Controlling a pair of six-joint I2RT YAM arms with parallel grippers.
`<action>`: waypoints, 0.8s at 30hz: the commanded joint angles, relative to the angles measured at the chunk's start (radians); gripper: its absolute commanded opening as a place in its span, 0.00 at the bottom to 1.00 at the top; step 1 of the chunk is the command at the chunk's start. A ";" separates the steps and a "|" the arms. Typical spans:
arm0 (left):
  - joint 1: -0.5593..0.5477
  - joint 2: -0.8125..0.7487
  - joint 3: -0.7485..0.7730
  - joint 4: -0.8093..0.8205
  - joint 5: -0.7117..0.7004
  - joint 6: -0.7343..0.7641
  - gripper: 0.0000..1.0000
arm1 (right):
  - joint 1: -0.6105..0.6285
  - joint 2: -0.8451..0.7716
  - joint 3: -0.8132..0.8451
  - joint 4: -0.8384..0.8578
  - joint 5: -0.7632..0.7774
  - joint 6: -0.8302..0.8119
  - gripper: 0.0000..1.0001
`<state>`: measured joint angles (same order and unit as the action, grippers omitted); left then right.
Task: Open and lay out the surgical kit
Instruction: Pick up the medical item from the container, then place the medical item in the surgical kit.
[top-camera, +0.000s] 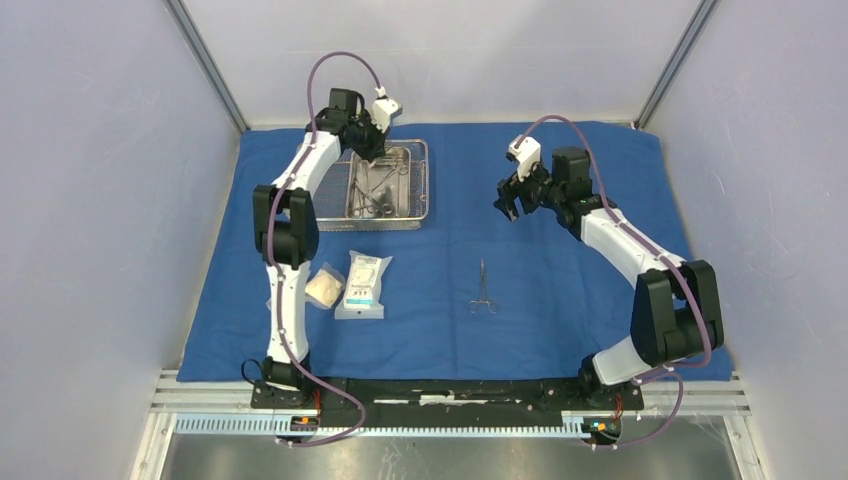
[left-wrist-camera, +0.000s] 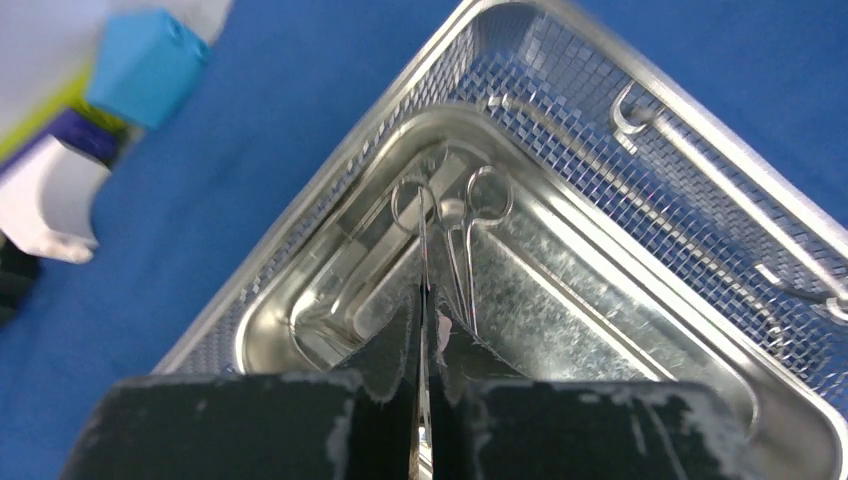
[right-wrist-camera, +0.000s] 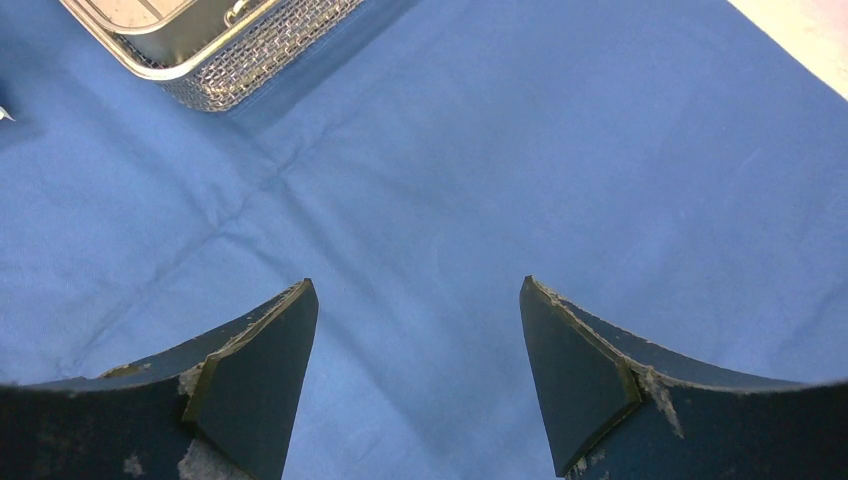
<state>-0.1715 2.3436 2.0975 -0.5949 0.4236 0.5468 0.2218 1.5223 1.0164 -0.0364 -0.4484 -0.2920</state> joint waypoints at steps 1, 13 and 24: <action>0.003 -0.105 -0.006 0.087 0.102 -0.045 0.06 | 0.008 -0.063 0.005 0.043 -0.022 0.008 0.82; -0.031 -0.331 -0.168 -0.228 0.499 0.252 0.04 | 0.030 -0.131 -0.003 0.041 -0.226 -0.042 0.82; -0.235 -0.570 -0.414 -0.484 0.539 0.533 0.02 | 0.168 -0.154 0.040 -0.115 -0.434 -0.210 0.78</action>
<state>-0.3412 1.8648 1.7535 -0.9771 0.9031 0.9298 0.3481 1.4021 1.0321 -0.1024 -0.7670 -0.4232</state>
